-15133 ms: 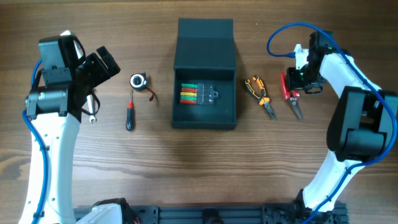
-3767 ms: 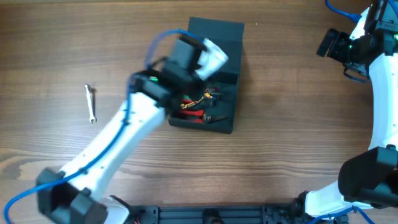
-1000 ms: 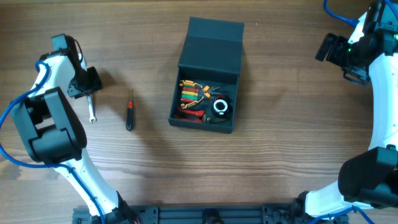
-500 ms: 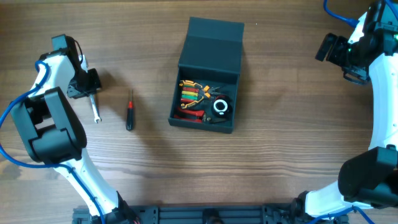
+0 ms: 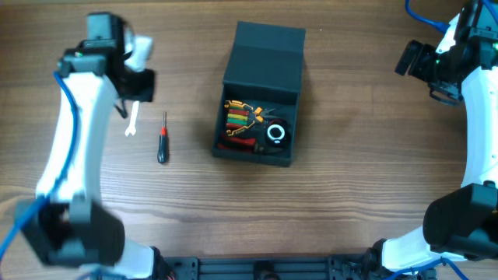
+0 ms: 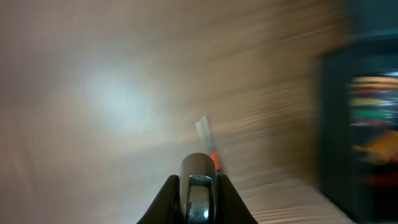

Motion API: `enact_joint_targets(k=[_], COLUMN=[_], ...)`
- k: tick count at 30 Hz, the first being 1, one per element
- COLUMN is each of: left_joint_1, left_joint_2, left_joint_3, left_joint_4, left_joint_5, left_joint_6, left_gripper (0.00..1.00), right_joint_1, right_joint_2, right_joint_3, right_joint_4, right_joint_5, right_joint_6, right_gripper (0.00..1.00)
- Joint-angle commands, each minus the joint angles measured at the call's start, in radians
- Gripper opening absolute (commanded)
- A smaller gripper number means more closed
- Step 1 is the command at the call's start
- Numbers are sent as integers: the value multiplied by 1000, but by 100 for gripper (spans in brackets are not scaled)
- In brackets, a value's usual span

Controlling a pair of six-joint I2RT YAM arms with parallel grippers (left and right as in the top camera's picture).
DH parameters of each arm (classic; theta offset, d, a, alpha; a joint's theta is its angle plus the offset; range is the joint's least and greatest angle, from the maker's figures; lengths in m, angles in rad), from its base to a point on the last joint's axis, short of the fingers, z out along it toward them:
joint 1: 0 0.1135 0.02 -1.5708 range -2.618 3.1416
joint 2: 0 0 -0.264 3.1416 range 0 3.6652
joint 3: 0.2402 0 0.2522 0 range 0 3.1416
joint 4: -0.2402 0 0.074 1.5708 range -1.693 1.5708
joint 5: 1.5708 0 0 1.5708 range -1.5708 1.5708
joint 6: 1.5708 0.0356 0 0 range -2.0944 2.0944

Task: Pack container
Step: 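Lower the silver wrench into the box and release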

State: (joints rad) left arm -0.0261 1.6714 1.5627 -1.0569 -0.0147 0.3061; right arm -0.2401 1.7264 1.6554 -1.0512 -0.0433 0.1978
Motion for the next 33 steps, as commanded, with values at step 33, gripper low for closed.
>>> enact_joint_targets(k=[33], left_joint_1=[-732], left_joint_2=[354], left_joint_3=[14], left_joint_4=[-14], left_joint_5=[122], left_joint_6=[664], left_gripper=[15], right_joint_1=[1], right_joint_2=[-7], right_joint_3=[-13], right_joint_4=[9], right_joint_5=[8], right_joint_6=[15], right_gripper=[100])
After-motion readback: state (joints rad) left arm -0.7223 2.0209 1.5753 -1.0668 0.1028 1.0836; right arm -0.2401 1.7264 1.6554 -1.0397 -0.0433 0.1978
